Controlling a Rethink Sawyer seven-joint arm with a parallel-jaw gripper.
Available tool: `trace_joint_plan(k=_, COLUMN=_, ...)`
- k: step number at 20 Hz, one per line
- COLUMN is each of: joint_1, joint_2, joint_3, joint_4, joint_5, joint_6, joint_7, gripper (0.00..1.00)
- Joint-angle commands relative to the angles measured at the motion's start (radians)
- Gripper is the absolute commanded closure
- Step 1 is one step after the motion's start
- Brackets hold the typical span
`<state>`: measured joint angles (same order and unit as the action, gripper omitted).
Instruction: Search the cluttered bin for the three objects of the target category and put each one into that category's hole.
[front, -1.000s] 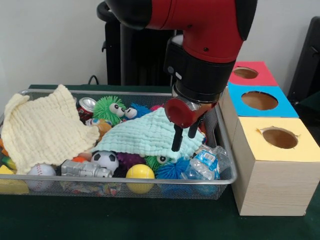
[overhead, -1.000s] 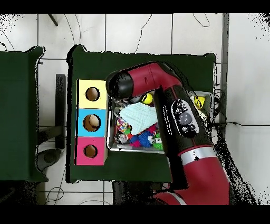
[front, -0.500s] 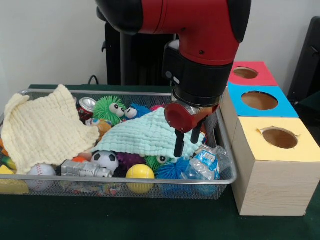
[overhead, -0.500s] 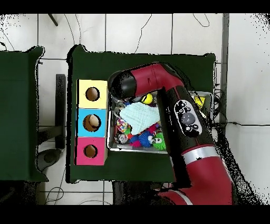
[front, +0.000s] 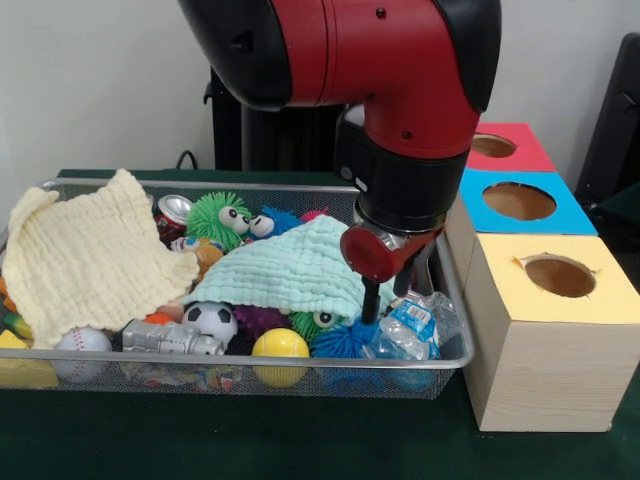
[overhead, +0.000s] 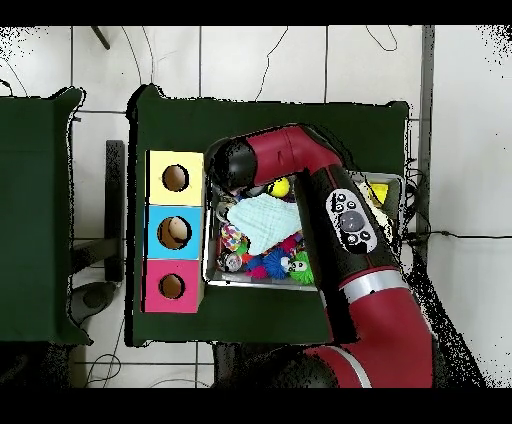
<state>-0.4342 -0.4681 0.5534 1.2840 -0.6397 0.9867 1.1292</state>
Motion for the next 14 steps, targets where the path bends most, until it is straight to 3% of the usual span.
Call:
trace_joint_plan(k=1, joint_1=0.013, joint_2=0.061, joint_3=0.039, joint_4=0.029, joint_5=0.017, joint_6=-0.018, joint_7=-0.077, gripper=0.00)
trace_joint_plan(k=14, joint_1=0.005, joint_2=0.045, joint_3=0.041, joint_4=0.061, joint_5=0.036, joint_6=-0.031, joint_7=-0.069, gripper=0.00)
